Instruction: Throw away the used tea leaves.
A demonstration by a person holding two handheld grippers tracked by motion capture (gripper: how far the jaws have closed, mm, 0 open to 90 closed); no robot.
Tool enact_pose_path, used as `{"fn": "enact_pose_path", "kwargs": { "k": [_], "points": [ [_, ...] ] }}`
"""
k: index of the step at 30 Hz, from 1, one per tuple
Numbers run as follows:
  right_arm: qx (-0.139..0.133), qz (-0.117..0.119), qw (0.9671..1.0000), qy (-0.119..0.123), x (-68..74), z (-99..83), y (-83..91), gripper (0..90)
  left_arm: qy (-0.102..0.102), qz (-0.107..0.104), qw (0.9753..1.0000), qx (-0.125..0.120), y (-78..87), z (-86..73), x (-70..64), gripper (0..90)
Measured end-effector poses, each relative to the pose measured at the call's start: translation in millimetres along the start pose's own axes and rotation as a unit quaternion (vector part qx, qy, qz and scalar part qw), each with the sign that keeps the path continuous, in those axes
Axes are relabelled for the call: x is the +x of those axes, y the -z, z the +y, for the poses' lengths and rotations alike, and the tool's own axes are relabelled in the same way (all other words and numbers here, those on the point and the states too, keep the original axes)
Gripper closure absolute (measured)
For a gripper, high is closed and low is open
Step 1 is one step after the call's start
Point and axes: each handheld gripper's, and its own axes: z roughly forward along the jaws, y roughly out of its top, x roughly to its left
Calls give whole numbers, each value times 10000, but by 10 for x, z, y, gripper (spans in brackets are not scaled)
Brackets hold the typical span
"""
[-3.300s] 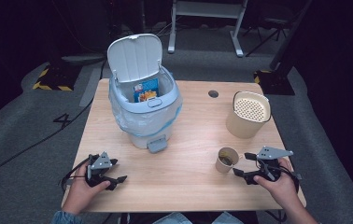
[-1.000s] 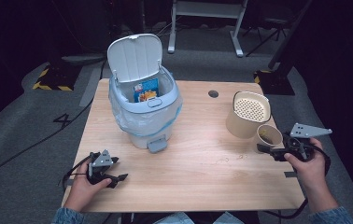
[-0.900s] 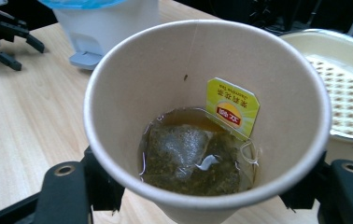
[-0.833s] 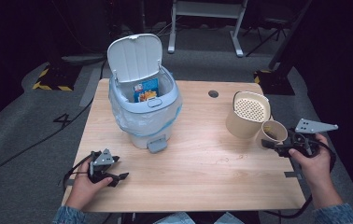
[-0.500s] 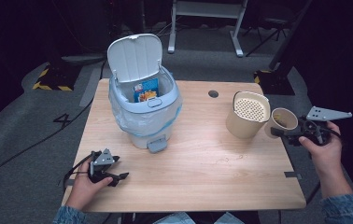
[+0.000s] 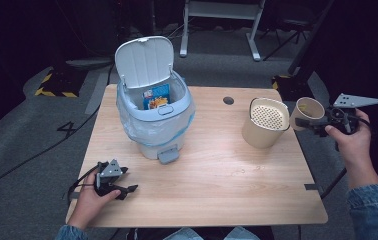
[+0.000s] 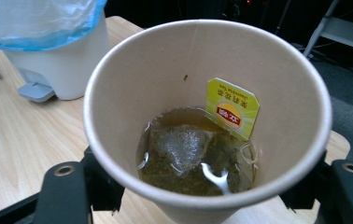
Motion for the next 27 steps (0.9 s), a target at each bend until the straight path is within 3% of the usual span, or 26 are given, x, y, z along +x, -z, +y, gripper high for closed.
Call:
{"fn": "enact_pose_path", "kwargs": {
  "k": [8, 18, 20, 22, 23, 24, 26, 27],
  "points": [
    [101, -107, 9999, 89, -99, 102, -125, 314, 14, 24, 10000, 0, 0, 0, 2, 234],
    [462, -481, 9966, 476, -236, 183, -372, 314, 32, 52, 10000, 0, 0, 0, 2, 236],
    [561, -611, 9938, 734, -284, 183, -448, 314, 39, 54, 10000, -2, -1, 0, 4, 237],
    [592, -669, 9927, 806, -294, 182, -462, 315, 46, 54, 10000, -1, 0, 0, 4, 237],
    [716, -844, 9884, 1041, -311, 180, -501, 315, 44, 59, 10000, 4, 1, 1, 5, 237],
    [716, -844, 9884, 1041, -311, 180, -501, 315, 49, 60, 10000, 6, 1, 1, 6, 237],
    [901, -1004, 9812, 1377, -324, 174, -563, 316, 61, 72, 10000, -1, -2, 3, 8, 237],
    [947, -1023, 9800, 1419, -324, 173, -576, 317, 55, 78, 10000, -4, -4, 5, 11, 237]
  ]
}}
